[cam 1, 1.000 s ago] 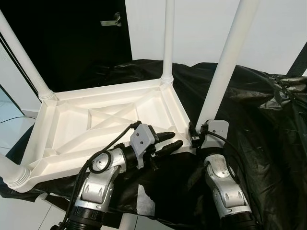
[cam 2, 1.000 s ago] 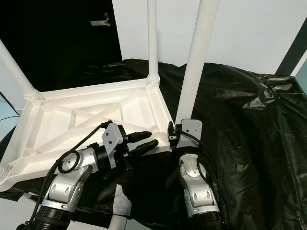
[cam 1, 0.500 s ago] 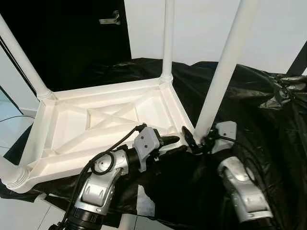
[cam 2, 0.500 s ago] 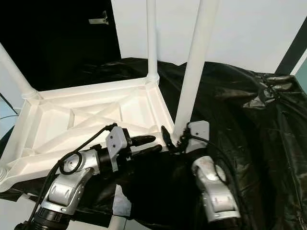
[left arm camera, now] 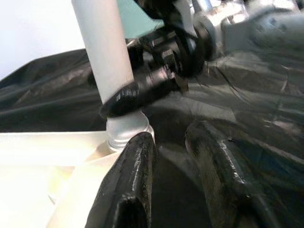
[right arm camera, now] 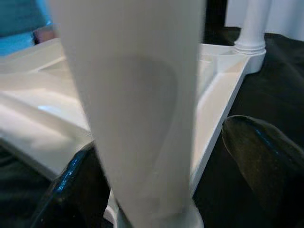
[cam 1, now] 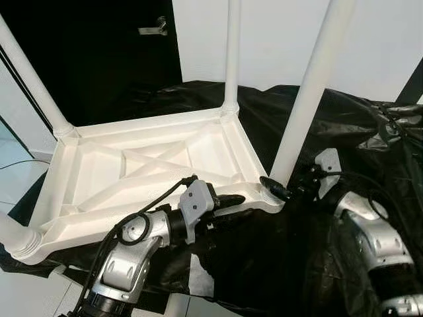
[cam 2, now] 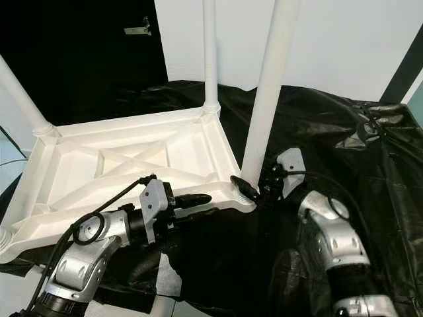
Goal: Building children table
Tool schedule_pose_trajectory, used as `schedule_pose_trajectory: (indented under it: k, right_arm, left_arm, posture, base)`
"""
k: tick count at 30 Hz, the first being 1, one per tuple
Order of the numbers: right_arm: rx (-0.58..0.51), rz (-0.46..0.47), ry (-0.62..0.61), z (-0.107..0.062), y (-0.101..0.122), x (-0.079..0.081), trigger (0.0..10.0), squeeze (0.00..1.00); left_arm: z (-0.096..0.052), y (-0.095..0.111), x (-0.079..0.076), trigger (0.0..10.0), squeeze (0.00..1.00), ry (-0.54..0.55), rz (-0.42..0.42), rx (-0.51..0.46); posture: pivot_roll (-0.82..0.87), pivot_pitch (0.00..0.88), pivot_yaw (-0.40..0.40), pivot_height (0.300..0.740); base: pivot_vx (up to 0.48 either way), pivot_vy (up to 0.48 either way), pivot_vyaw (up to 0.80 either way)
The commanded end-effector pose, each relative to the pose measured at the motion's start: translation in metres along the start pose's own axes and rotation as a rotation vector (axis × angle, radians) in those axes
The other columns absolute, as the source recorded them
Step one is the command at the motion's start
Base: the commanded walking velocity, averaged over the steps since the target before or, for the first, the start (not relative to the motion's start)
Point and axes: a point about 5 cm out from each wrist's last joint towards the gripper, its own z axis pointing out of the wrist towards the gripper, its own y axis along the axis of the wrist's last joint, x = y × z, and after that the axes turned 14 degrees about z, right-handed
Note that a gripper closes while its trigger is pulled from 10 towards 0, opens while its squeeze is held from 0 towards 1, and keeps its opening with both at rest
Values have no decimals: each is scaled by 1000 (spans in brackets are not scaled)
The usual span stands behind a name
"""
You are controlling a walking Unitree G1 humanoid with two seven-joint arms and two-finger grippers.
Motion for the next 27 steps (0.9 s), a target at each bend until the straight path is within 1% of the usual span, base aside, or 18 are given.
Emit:
schedule_pose_trajectory:
  k: [1, 3, 4, 5, 6, 7, 8, 13, 15, 16, 18, 19, 21, 22, 23, 24, 25, 27]
  right_arm:
    - [28, -4, 65, 4, 1, -1, 10000, 0]
    - [34, -14, 78, 5, 3, -3, 10000, 0]
    - [50, -22, 96, 7, 4, -4, 7098, 0]
    - [60, -27, 116, 9, 5, -5, 4588, 0]
    - [60, -27, 116, 9, 5, -5, 4588, 0]
    - [70, -25, 130, 10, 5, -6, 1137, 0]
    - [74, -23, 139, 11, 4, -7, 0, 0]
    - [79, -18, 142, 10, 2, -9, 0, 0]
    - [86, 11, 141, 6, -3, -8, 0, 0]
    - [86, 11, 141, 6, -3, -8, 0, 0]
    - [84, 32, 112, 2, -8, -8, 0, 0]
    - [71, 39, 73, 1, -10, -7, 0, 0]
    - [62, 41, 47, 0, -12, -7, 0, 0]
    - [59, 39, 2, 0, -13, -8, 5961, 0]
    - [59, 39, 2, 0, -13, -8, 5961, 0]
    - [58, 37, -29, 0, -13, -8, 5961, 0]
    - [40, 44, -92, 1, -14, -8, 10000, 0]
    - [19, 9, -242, 2, -16, -9, 10000, 0]
  left_arm:
    - [1, 1, -3, 10000, 0, -12, -3, 6]
    - [1, 1, -3, 10000, 0, -11, -4, 6]
    - [2, 1, -2, 10000, 0, -6, -4, 5]
    - [2, 1, -2, 10000, 0, -3, -4, 5]
    - [2, 1, -2, 10000, 0, -3, -4, 5]
    - [3, 1, -2, 10000, 0, 0, -4, 5]
    - [4, 1, -2, 10000, 0, 4, -5, 4]
    - [5, 2, -1, 10000, 0, 13, -6, 3]
    - [4, 1, -1, 10000, 0, 21, -8, 4]
    - [4, 1, -1, 10000, 0, 21, -8, 4]
    - [4, 1, -2, 10000, 0, 26, -12, 6]
    - [3, 1, -3, 10000, 0, 25, -15, 6]
    - [3, 1, -3, 10000, 0, 24, -16, 6]
    - [3, 1, -3, 10000, 0, 23, -17, 6]
    - [3, 1, -3, 10000, 0, 23, -17, 6]
    - [2, 1, -4, 10000, 0, 23, -18, 6]
    - [2, 1, -4, 10000, 0, 23, -19, 6]
    - [2, 1, -4, 10000, 0, 21, -22, 4]
  posture:
    - [-11, 0, 3, 740]
    - [-10, 0, 1, 740]
    - [-10, 0, -2, 740]
    - [-10, 0, -6, 740]
    - [-10, 0, -6, 740]
    - [-9, 0, -7, 740]
    - [-8, 0, -13, 740]
    - [-6, 0, -18, 740]
    - [-10, 0, -21, 740]
    - [-10, 0, -21, 740]
    - [-10, 0, -21, 740]
    - [-20, 0, -16, 740]
    - [-21, 0, -15, 740]
    - [-21, 0, -13, 740]
    - [-21, 0, -13, 740]
    - [-22, 0, -13, 740]
    - [-26, 0, -8, 740]
    - [-30, 0, -6, 740]
  base:
    - [0, 0, 0]
    - [0, 0, 0]
    - [0, 0, 0]
    - [0, 0, 0]
    - [0, 0, 0]
    - [0, 0, 0]
    - [0, 0, 0]
    - [0, 0, 0]
    - [0, 0, 0]
    - [0, 0, 0]
    - [0, 0, 0]
    - [0, 0, 0]
    - [0, 0, 0]
    - [0, 0, 0]
    - [0, 0, 0]
    - [0, 0, 0]
    - [0, 0, 0]
    - [0, 0, 0]
